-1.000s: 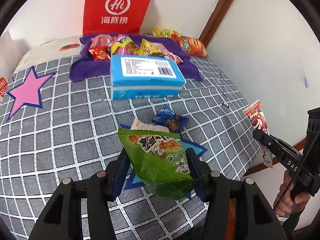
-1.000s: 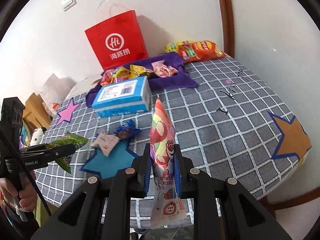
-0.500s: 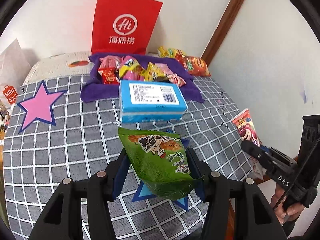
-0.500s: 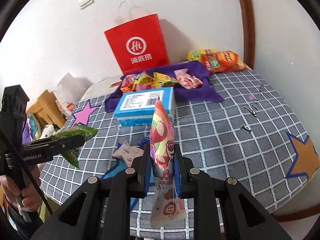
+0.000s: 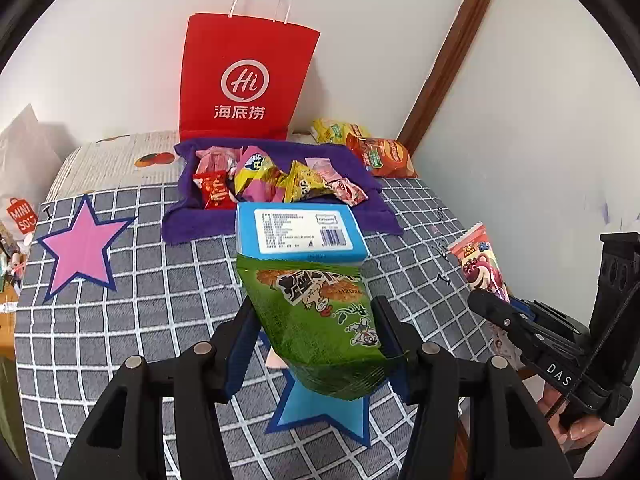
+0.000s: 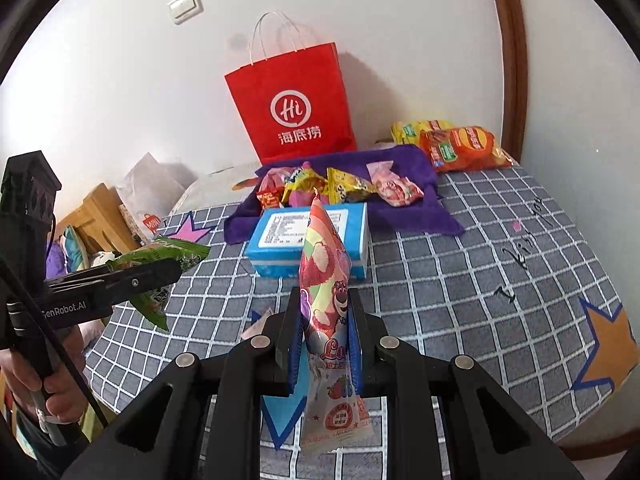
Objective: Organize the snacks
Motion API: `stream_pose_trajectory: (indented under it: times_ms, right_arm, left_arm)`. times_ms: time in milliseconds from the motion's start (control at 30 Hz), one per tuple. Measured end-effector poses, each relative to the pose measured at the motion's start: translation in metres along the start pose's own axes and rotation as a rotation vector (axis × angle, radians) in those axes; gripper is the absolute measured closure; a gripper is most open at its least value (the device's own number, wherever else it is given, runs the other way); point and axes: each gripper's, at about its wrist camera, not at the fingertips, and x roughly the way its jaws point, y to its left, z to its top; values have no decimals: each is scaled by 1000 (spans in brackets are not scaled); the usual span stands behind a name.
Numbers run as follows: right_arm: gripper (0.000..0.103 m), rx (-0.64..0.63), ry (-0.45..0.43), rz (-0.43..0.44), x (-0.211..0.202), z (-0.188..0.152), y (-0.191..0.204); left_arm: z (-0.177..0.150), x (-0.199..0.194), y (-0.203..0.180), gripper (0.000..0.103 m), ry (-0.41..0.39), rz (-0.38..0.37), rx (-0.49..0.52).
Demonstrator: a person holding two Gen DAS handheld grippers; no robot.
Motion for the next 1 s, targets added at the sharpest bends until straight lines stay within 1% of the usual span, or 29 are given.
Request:
stream_pose_trajectory:
  times_ms: [233,400,633,800,1000]
  right_arm:
    - [83,11,9,17,12,22,0]
    - [83,8,2,12,24,48,-1]
    - [83,-23,-4,14,45,86,-2]
    - [83,-46,-22,-2,67,119,-8]
    - [83,-55,-21,-12,105,158,-19]
  left_arm:
    - [23,11,4,49,-5,-10,19]
    - [48,26,10,49,-8,-11,24]
    - [83,46,24,49,-31,-10,3]
    - [109,64,42,49,-43,8,-23]
    - [138,87,63,49,-49,32,-46]
